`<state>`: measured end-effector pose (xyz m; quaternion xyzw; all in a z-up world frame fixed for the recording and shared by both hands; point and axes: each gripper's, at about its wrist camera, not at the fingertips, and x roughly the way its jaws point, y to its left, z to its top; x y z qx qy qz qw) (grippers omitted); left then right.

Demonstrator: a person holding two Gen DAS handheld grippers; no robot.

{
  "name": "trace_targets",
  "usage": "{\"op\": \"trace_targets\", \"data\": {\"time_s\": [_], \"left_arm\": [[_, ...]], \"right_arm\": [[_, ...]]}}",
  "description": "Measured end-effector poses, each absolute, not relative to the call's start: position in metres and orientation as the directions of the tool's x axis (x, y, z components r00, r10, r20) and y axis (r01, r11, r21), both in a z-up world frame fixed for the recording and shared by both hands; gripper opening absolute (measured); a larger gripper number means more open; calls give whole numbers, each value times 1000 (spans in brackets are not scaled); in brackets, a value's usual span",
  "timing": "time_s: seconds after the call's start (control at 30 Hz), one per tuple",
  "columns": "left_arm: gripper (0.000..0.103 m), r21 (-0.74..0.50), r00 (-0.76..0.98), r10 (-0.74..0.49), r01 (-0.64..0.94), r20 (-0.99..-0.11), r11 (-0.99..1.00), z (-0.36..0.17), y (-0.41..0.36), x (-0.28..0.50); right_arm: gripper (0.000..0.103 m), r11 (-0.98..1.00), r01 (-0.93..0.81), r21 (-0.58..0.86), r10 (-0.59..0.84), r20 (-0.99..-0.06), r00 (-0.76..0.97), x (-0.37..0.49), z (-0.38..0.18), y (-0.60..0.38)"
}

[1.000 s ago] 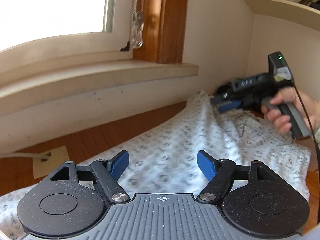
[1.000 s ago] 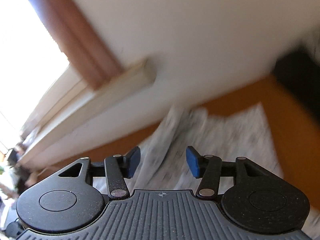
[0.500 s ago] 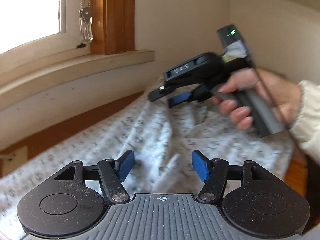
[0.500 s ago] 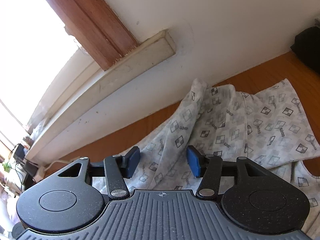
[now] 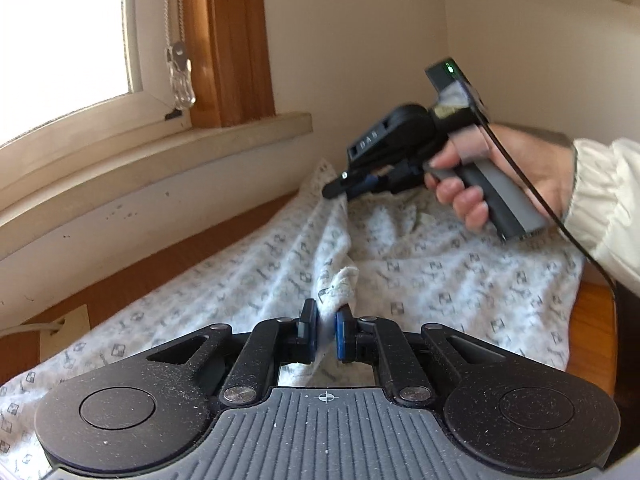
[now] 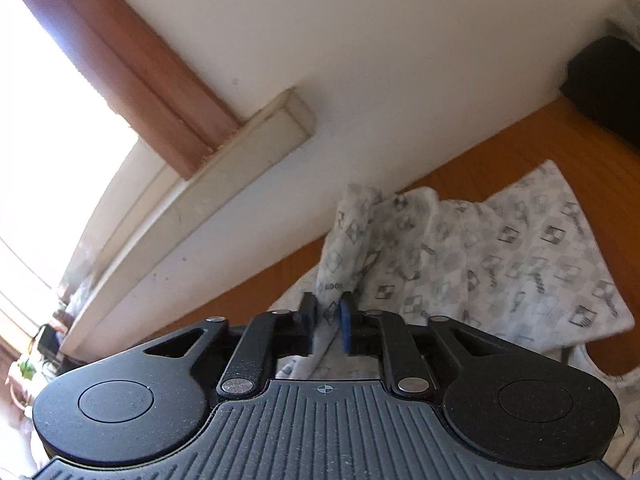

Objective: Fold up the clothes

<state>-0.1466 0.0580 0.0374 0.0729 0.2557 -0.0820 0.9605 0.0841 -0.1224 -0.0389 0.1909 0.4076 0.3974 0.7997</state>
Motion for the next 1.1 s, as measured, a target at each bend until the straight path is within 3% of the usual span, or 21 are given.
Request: {"op": "trace_targets", "data": {"time_s": [0.03, 0.13, 0.2, 0.3, 0.4, 0.43, 0.47, 0.53, 0.6, 0.7, 0.8, 0.93, 1.1], "left_arm": [[4, 98, 861, -129, 203, -492, 974, 39, 58, -146], [3, 123, 877, -151, 229, -456, 966, 40, 54, -151], [3, 119, 885, -173, 246, -433, 962, 43, 55, -156], [2, 102, 881, -215, 282, -421, 954, 47, 56, -164], [2, 109, 844, -236, 325, -482, 939, 38, 50, -161], [3, 112, 831, -236, 334, -504, 936, 34, 48, -159], [4, 102, 823, -235, 332, -518, 938, 31, 48, -157], [9, 61, 811, -258, 338, -524, 939, 32, 52, -158], [18, 12, 804, -286, 342, -522, 940, 38, 60, -161], [30, -13, 821, -275, 311, -500, 950, 49, 75, -168], [44, 0, 859, -206, 233, -469, 972, 61, 100, -182], [45, -3, 881, -99, 110, -462, 994, 72, 148, -206], [49, 0, 865, 101, -116, -491, 993, 71, 225, -243]], "right_arm": [[39, 608, -478, 634, 794, -500, 347, 85, -39, -122], [37, 608, -481, 631, 794, -489, 362, 103, -39, -119], [5, 609, -483, 629, 793, -466, 393, 112, -36, -121], [6, 598, -473, 647, 794, -398, 460, 111, -29, -136], [6, 637, -462, 618, 766, -437, 472, 86, -37, -162], [8, 662, -449, 600, 745, -466, 478, 87, -39, -161], [18, 695, -432, 575, 715, -493, 496, 87, -39, -162], [21, 742, -416, 525, 667, -521, 532, 84, -37, -163], [23, 752, -443, 488, 658, -507, 557, 76, -28, -163], [34, 731, -533, 425, 682, -473, 558, 60, -10, -160], [44, 632, -681, 370, 758, -479, 443, 37, 5, -152], [48, 554, -790, 264, 770, -525, 364, 22, 0, -125], [68, 486, -866, 115, 746, -571, 343, 15, -9, -88]]}}
